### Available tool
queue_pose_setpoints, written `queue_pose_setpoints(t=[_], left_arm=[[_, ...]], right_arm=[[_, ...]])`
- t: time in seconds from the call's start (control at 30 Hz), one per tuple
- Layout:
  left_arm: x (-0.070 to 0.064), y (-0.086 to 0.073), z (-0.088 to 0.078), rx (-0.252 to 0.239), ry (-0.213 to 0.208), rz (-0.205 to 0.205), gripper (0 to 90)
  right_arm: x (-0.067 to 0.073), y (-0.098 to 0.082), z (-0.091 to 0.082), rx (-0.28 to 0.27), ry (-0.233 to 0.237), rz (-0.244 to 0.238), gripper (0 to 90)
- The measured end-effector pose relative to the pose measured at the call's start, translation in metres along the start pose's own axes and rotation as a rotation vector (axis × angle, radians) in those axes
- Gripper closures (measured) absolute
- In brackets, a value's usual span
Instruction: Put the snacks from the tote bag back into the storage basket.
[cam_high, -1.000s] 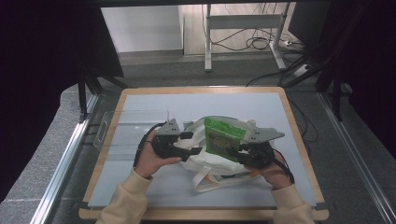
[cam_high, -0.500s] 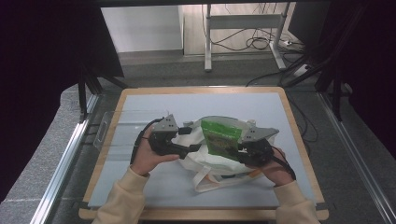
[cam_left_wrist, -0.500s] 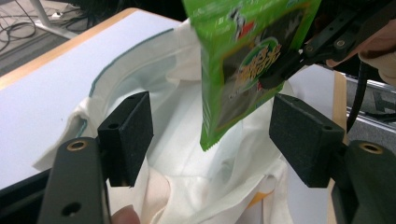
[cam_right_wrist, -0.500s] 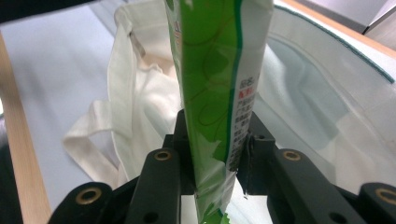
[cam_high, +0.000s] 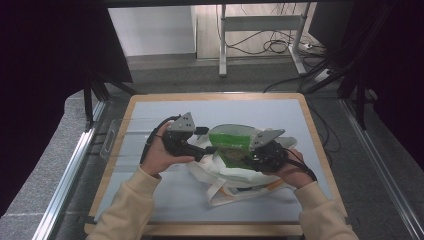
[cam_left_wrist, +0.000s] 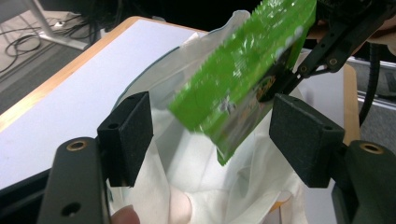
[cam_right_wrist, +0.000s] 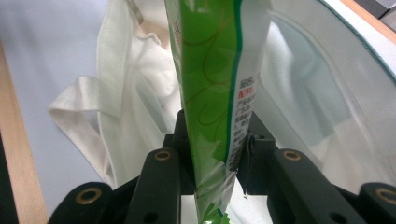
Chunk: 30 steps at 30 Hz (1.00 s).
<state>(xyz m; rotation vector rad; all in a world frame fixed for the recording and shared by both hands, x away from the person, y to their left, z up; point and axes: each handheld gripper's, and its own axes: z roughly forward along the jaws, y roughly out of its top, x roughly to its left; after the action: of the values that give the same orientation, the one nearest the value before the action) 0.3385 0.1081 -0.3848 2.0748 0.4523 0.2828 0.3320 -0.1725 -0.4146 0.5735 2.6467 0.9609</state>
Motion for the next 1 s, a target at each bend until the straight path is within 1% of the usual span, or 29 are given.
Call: queue_pose_setpoints(t=[0.1,0.17,0.23,0.3,0.4,0.53,0.6,0.63,0.73,0.8,0.87,0.93,1.0], left_arm=[[0.001,0.005,0.005,0.024,-0.016,0.029,29.9],[0.001,0.009,0.008,0.056,-0.033,0.055,30.3],[0.001,0.012,0.013,0.090,-0.055,0.065,31.4],[0.001,0.014,0.018,0.121,-0.064,0.086,33.4],[0.003,0.016,0.025,0.161,-0.111,0.114,40.6],[0.002,0.016,0.032,0.222,-0.142,0.173,53.4],[0.001,0.016,0.033,0.236,-0.153,0.186,61.9],[0.000,0.016,0.032,0.240,-0.154,0.194,64.8],[-0.001,0.015,0.033,0.254,-0.158,0.219,70.4],[0.000,0.014,0.032,0.264,-0.165,0.231,72.7],[0.000,0.014,0.031,0.263,-0.166,0.229,73.4],[0.000,0.014,0.030,0.256,-0.169,0.229,73.9],[0.000,0.014,0.029,0.244,-0.170,0.226,74.6]], right_arm=[[0.002,0.001,0.001,0.010,0.003,-0.022,71.3],[0.002,0.001,0.002,0.014,0.003,-0.025,71.3],[0.003,0.002,0.002,0.027,0.000,-0.029,71.3],[0.003,0.004,0.003,0.031,-0.003,-0.044,71.3],[0.005,0.007,0.002,0.033,0.006,-0.057,71.3],[0.008,0.011,0.000,0.019,0.013,-0.083,71.3],[0.009,0.012,0.000,0.020,0.009,-0.091,71.2],[0.008,0.013,0.000,0.025,0.003,-0.099,71.2],[0.009,0.013,0.001,0.027,0.007,-0.096,70.5],[0.009,0.013,0.001,0.024,0.018,-0.094,69.7],[0.009,0.013,0.002,0.015,0.017,-0.095,69.1],[0.008,0.013,0.001,0.004,0.017,-0.092,68.0],[0.008,0.012,-0.001,-0.010,0.013,-0.080,65.4]])
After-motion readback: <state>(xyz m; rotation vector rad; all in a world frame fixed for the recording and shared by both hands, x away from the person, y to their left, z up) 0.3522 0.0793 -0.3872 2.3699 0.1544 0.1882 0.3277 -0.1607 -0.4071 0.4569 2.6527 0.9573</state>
